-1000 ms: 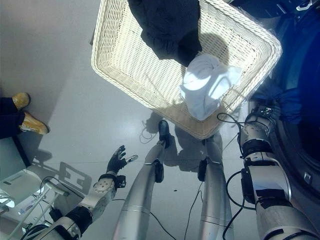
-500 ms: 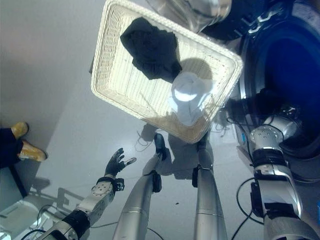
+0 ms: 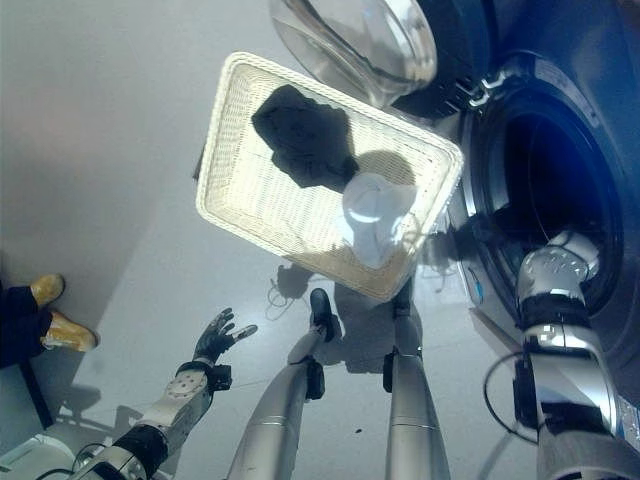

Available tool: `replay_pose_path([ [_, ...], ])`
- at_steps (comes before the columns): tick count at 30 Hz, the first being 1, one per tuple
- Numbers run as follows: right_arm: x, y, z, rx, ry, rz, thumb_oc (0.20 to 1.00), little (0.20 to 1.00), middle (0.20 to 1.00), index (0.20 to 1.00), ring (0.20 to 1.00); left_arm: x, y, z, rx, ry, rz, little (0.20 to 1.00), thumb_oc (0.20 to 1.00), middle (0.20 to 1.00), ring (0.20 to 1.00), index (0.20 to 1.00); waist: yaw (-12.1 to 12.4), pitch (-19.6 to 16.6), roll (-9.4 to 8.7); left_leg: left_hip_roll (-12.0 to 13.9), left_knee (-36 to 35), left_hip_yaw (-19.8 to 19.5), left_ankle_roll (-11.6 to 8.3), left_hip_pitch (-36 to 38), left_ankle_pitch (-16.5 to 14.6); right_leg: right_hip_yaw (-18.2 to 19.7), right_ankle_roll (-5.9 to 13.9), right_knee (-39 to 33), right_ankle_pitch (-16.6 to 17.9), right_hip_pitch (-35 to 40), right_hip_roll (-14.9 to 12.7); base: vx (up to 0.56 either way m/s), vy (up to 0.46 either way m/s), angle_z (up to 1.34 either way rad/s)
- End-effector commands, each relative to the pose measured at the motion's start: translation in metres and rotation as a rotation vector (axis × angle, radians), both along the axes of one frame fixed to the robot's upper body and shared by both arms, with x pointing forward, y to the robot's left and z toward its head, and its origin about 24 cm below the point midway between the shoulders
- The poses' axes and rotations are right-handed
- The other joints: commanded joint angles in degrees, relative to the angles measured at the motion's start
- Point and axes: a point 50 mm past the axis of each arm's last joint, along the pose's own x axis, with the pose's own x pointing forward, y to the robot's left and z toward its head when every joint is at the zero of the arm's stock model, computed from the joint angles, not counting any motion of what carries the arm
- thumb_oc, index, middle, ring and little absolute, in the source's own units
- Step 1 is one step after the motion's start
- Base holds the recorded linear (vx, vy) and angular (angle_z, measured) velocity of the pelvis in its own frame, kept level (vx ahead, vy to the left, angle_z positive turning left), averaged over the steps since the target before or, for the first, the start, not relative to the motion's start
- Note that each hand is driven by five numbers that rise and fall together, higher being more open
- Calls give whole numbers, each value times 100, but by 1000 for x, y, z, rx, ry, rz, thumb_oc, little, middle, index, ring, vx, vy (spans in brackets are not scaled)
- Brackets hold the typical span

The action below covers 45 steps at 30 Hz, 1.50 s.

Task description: Put the clothes into the washing machine.

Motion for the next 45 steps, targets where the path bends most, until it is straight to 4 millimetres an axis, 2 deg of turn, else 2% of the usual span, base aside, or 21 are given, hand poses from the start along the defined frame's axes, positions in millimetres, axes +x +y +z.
replay_pose_path([
  [1, -37, -57, 30, -144, 117, 111, 1000, 1000, 1000, 1000, 1000, -16, 27, -13, 4, 96, 84, 1000, 1000, 1000, 1000, 1000, -268, -71, 60, -288, -190, 145, -133, -69, 93, -367, 223, 635, -601, -185, 373, -27, -89, 9],
  [2, -12, -36, 23, -245, 149, 350, 1000, 1000, 1000, 1000, 1000, -16, 34, -10, 13, 90, 82, 1000, 1000, 1000, 1000, 1000, -223, -71, 43, -267, -246, 151, -128, -109, 128, -416, 221, 556, -550, -200, 350, -11, -66, 8],
  [3, -12, -36, 21, -245, 152, 352, 1000, 1000, 1000, 1000, 1000, -17, 34, -11, 14, 94, 82, 1000, 1000, 1000, 1000, 1000, -226, -71, 39, -267, -248, 142, -134, -63, 91, -416, 228, 560, -591, -156, 352, -1, -90, 4],
  [4, -4, -27, 7, -284, 167, 457, 1000, 1000, 1000, 1000, 1000, -19, 38, -12, 15, 90, 89, 1000, 1000, 1000, 1000, 1000, -211, -71, 15, -249, -272, 140, -148, -85, 96, -458, 240, 521, -583, -148, 325, 11, -42, 3],
  [6, -3, -26, 1, -290, 171, 479, 1000, 1000, 1000, 1000, 1000, -20, 39, -13, 17, 90, 90, 1000, 1000, 1000, 1000, 1000, -207, -71, 3, -250, -277, 132, -150, -71, 94, -470, 242, 511, -586, -126, 319, -7, -47, 5],
  [7, 3, -14, -20, -307, 158, 557, 1000, 1000, 1000, 1000, 1000, -21, 40, -13, 16, 80, 94, 1000, 1000, 1000, 1000, 1000, -191, -71, -12, -253, -295, 128, -151, -76, 101, -504, 239, 481, -590, -100, 312, -15, -47, 4],
  [8, 6, -8, -30, -317, 144, 574, 1000, 1000, 1000, 1000, 1000, -21, 38, -14, 13, 74, 94, 1000, 1000, 1000, 1000, 1000, -173, -71, -8, -260, -298, 120, -151, -83, 103, -511, 238, 484, -604, -96, 310, -21, -38, -1],
  [15, 19, 18, -33, -410, 78, 498, 1000, 1000, 1000, 1000, 1000, -18, 20, -14, -129, 9, 139, 1000, 1000, 1000, 1000, 1000, -123, -71, 48, -294, -395, 132, -153, -41, 129, -552, 233, 441, -633, -56, 306, -21, 28, -1],
  [17, 19, 22, -37, -451, 117, 475, 1000, 1000, 1000, 1000, 1000, -18, 17, -13, -203, -13, 176, 1000, 1000, 1000, 1000, 1000, -117, -71, 63, -310, -415, 124, -153, -23, 133, -554, 235, 430, -637, -41, 299, -28, 47, -1],
  [19, 17, 32, -45, -587, 268, 439, 1000, 1000, 1000, 1000, 1000, -19, 20, -9, -316, -76, 293, 1000, 1000, 1000, 1000, 1000, -106, -71, 71, -336, -452, 119, -138, 15, 142, -548, 233, 396, -628, -12, 299, -37, 70, 0],
  [21, 16, 35, -48, -614, 303, 435, 1000, 1000, 1000, 1000, 1000, -20, 22, -8, -328, -94, 323, 1000, 1000, 1000, 1000, 1000, -105, -71, 66, -342, -453, 121, -135, 25, 144, -548, 231, 386, -622, -3, 299, -33, 49, 1],
  [22, 15, 48, -61, -719, 427, 464, 1000, 1000, 1000, 1000, 1000, -20, 33, 2, -334, -185, 440, 1000, 1000, 1000, 1000, 1000, -104, -71, 50, -350, -449, 124, -133, 45, 145, -535, 224, 367, -624, 26, 294, -49, 69, -1],
  [23, 13, 52, -68, -778, 498, 476, 1000, 1000, 1000, 1000, 1000, -21, 39, 7, -325, -222, 489, 1000, 1000, 1000, 1000, 1000, -99, -71, 37, -354, -432, 127, -127, 40, 140, -534, 224, 364, -617, 21, 289, -55, 77, -3],
  [26, 7, 74, -89, -927, 645, 516, 1000, 1000, 1000, 1000, 1000, -22, 53, 29, -248, -367, 623, 1000, 1000, 1000, 1000, 1000, -122, -71, -28, -347, -391, 144, -117, 39, 132, -504, 198, 390, -648, 34, 308, -36, 53, -2],
  [29, 0, 85, -103, -997, 728, 544, 1000, 1000, 1000, 1000, 1000, -22, 59, 46, -165, -467, 669, 1000, 1000, 1000, 1000, 1000, -150, -71, -61, -348, -354, 145, -109, 27, 126, -472, 185, 433, -665, 18, 318, -23, 51, 1],
  [33, -12, 107, -136, -1056, 804, 669, 1000, 1000, 1000, 1000, 1000, -19, 63, 82, 3, -658, 724, 1000, 1000, 1000, 1000, 1000, -224, -71, -70, -355, -328, 181, -109, 69, 124, -394, 166, 472, -704, 39, 323, -14, 101, 1],
  [35, -16, 120, -151, -1059, 830, 740, 1000, 1000, 1000, 1000, 1000, -14, 62, 102, 77, -750, 722, 1000, 1000, 1000, 1000, 1000, -276, -71, -46, -360, -310, 224, -117, 111, 108, -351, 165, 484, -721, 54, 316, -1, 157, -2],
  [38, -18, 131, -158, -1088, 852, 778, 1000, 1000, 1000, 1000, 1000, -8, 58, 119, 142, -800, 692, 1000, 1000, 1000, 1000, 1000, -315, -71, -27, -365, -301, 265, -122, 146, 98, -319, 162, 481, -739, 77, 306, 6, 108, -5],
  [41, -19, 143, -163, -1126, 872, 799, 1000, 1000, 1000, 1000, 1000, -1, 54, 129, 206, -812, 629, 1000, 1000, 1000, 1000, 1000, -344, -71, -18, -360, -291, 309, -127, 165, 90, -303, 173, 480, -745, 94, 287, 12, 79, -10],
  [43, -21, 155, -166, -1197, 900, 828, 1000, 1000, 1000, 1000, 1000, 11, 44, 139, 270, -787, 503, 1000, 1000, 1000, 1000, 1000, -399, -71, -27, -361, -301, 366, -123, 188, 86, -278, 182, 438, -725, 115, 279, 11, 86, -6],
  [45, -22, 157, -166, -1212, 906, 832, 1000, 1000, 1000, 1000, 1000, 13, 43, 141, 289, -781, 480, 1000, 1000, 1000, 1000, 1000, -411, -71, -31, -362, -297, 379, -121, 190, 84, -274, 185, 430, -718, 117, 278, 8, 56, -1],
])
